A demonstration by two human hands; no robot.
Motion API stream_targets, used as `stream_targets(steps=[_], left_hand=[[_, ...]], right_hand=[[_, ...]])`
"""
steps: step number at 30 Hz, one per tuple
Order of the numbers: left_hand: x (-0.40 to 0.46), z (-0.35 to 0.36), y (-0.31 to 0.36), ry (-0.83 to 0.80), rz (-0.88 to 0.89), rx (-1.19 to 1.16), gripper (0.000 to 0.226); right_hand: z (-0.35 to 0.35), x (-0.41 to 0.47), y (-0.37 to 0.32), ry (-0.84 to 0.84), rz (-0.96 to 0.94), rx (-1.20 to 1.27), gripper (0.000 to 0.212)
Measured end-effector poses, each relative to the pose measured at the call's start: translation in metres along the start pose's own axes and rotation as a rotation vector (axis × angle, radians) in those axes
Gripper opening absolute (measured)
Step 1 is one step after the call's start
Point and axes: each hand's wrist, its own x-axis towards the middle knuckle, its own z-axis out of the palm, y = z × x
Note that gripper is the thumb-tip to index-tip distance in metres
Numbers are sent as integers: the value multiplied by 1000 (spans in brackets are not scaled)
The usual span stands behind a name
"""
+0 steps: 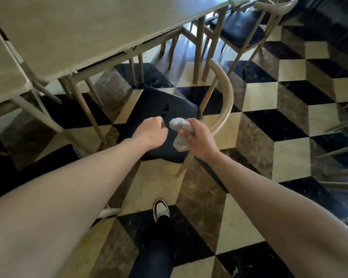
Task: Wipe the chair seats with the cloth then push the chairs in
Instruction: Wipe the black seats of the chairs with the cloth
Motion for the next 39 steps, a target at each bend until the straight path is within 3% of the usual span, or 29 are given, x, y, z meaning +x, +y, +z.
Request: stream_targets(steps=[6,11,15,26,34,39], left_hand=[[41,13,1,56,-57,-99,15],[65,29,5,-2,-84,-123,18],[86,35,11,4,-86,-177,16],[129,57,46,-67,-94,-155,16],[148,74,95,-45,-158,-134,16],[156,88,133,124,-306,-122,18]], right_hand=[[19,13,37,-270,-265,-447,39],[2,34,55,-456,-369,-479,53],[-12,50,62,-576,-327,-422,54],[-75,116,96,-684,-310,-516,45],[-27,78,79,-681,-539,-417,64],[-88,116,126,-767,-793,-454,63]])
